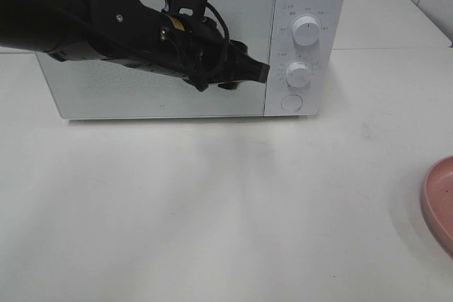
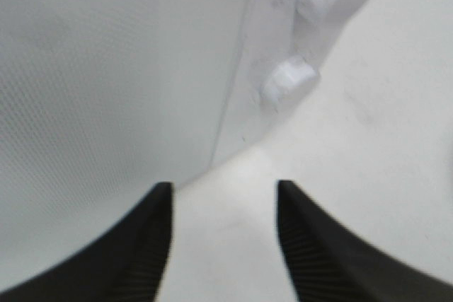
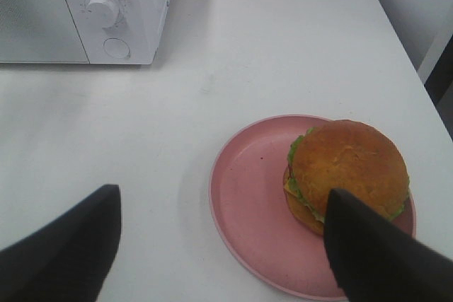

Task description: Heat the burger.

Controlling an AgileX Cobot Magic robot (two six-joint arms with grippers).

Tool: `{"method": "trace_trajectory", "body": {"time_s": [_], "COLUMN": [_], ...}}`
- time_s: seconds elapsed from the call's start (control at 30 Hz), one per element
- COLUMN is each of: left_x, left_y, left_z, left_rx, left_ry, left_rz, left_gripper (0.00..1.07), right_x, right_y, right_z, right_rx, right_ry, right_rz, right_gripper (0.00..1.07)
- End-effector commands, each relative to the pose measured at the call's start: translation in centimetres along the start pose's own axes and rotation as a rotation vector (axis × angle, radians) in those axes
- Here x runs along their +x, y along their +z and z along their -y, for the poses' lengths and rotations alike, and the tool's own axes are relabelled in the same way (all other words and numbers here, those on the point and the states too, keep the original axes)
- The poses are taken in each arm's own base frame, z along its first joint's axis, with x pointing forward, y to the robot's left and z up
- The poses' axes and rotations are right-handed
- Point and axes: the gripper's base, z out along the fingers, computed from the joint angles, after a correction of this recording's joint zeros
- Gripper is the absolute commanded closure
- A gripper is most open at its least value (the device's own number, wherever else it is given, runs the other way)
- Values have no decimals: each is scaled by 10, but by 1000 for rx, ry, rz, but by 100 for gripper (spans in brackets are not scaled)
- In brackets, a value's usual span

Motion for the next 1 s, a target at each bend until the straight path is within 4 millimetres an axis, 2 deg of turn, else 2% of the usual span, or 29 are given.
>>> {"method": "trace_trajectory", "body": {"time_s": [0.03,0.1,0.17,0.27,0.33,0.37,0.43,0.53,0.6,0.63,0.67,0.73,0.77,0.8,0.83,0.9,0.93,1.0], "left_x": [2,4,9,9,13,13,19,20,20,20,18,17,12,12,7,5,1,0], "left_y": [-21,-24,-40,-44,-60,-60,-81,-85,-101,-101,-110,-113,-124,-124,-136,-142,-157,-163], "left_z": [8,9,13,13,15,15,17,16,6,6,-3,-8,-21,-21,-36,-41,-57,-62], "left_rx": [63,75,108,113,136,136,159,154,80,80,50,41,19,19,-7,-16,-44,-56], "left_ry": [8,19,74,85,122,122,128,126,80,80,47,31,-17,-17,-66,-87,-136,-156], "left_rz": [-139,-175,-303,-327,-436,-436,-587,-610,-684,-684,-706,-709,-700,-700,-680,-675,-659,-655], "left_gripper": [5,6,7,7,8,8,8,8,8,8,8,8,8,8,8,8,8,8], "right_x": [1,1,1,1,1,1,1,1,1,1,1,1,1,1,1,1,1,1], "right_y": [-3,-3,-3,-3,-3,-3,-3,-3,-3,-3,-3,-3,-3,-3,-3,-3,-3,-3], "right_z": [0,0,0,0,0,0,0,0,0,0,0,0,0,0,0,0,0,0], "right_rx": [-1,-1,-1,-1,-1,-1,-1,-1,-1,-1,-1,-1,-1,-1,-1,-1,-1,-1], "right_ry": [-4,-4,-4,-4,-4,-4,-4,-4,-4,-4,-4,-4,-4,-4,-2,-2,-2,-2], "right_rz": [38,38,38,38,38,38,38,38,38,38,38,38,38,38,38,38,38,38], "right_gripper": [31,31,31,31,31,31,31,31,31,31,31,31,31,31,31,31,31,31]}}
